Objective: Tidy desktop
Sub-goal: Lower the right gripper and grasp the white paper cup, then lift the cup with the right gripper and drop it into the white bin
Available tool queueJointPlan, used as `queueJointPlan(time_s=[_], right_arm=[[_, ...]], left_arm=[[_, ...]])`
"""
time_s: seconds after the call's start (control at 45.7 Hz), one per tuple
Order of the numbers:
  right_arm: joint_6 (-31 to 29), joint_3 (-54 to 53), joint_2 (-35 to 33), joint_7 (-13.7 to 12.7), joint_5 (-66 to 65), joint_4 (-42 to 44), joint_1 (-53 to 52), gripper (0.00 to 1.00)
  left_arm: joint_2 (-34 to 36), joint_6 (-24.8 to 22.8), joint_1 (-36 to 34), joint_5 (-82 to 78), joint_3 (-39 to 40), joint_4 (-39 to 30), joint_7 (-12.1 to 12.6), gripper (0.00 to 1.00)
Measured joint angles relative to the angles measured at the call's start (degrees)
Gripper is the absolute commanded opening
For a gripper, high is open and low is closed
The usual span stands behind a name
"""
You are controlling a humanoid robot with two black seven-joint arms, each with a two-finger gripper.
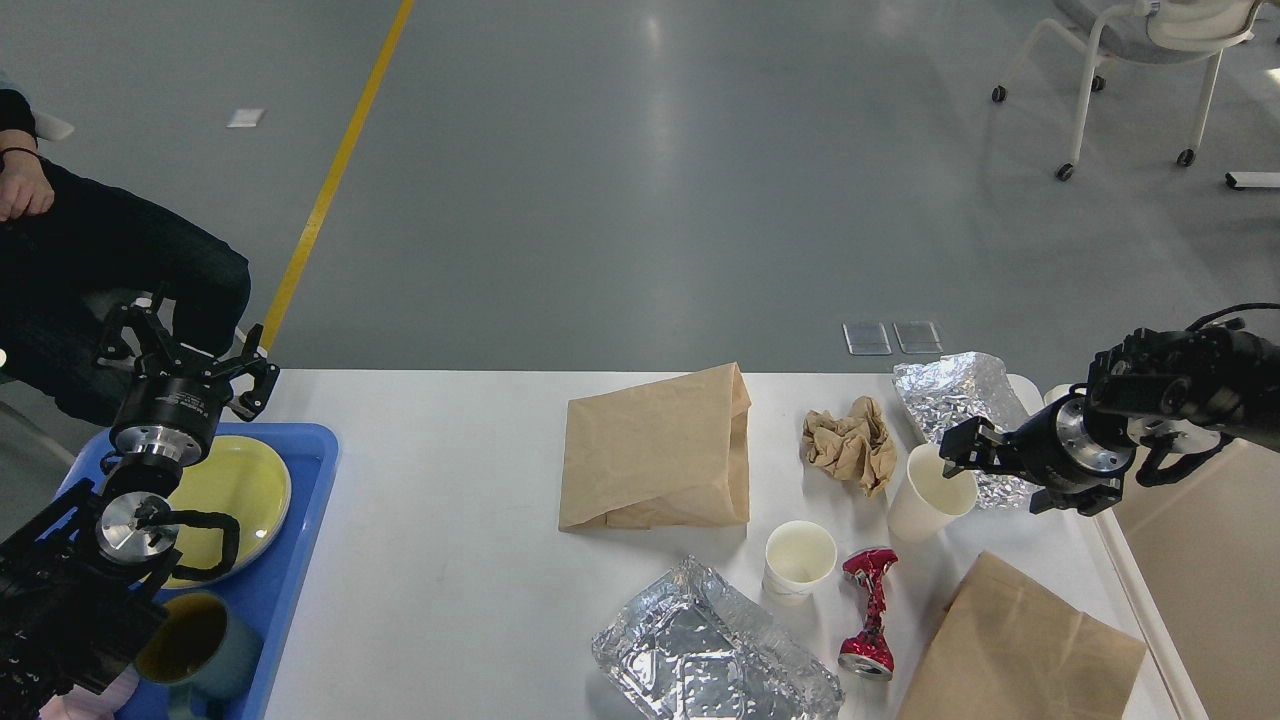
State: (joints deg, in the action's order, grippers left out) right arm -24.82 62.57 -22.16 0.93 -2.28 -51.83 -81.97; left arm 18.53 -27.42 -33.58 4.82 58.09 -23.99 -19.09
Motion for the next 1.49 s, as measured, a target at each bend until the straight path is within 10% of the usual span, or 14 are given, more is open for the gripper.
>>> queueJointPlan(time_s=[0.569, 0.789, 0.986, 1.489], right_arm=[[1.27, -2.62, 0.52, -0.03, 0.09, 1.71, 2.77, 0.96], [1.24, -2.88, 0.52, -0.05, 0.11, 1.82, 4.16, 0.29], [0.82, -2.47, 0.46, -0.05, -0.31, 1.55, 4.37, 0.00], [-1.35, -2.38, -2.73, 0.07, -0.11, -0.48, -1.80, 0.00]], left_arm=[[0.00, 0.00, 0.00, 0.01, 0.00, 0.00, -0.03, 0.97], [0.00, 0.00, 0.00, 0.02, 0.00, 0.00, 0.01, 0.97], [0.00, 0.00, 0.00, 0.02, 0.00, 0.00, 0.01, 0.97], [0.00, 0.00, 0.00, 0.02, 0.00, 0.00, 0.01, 0.97]])
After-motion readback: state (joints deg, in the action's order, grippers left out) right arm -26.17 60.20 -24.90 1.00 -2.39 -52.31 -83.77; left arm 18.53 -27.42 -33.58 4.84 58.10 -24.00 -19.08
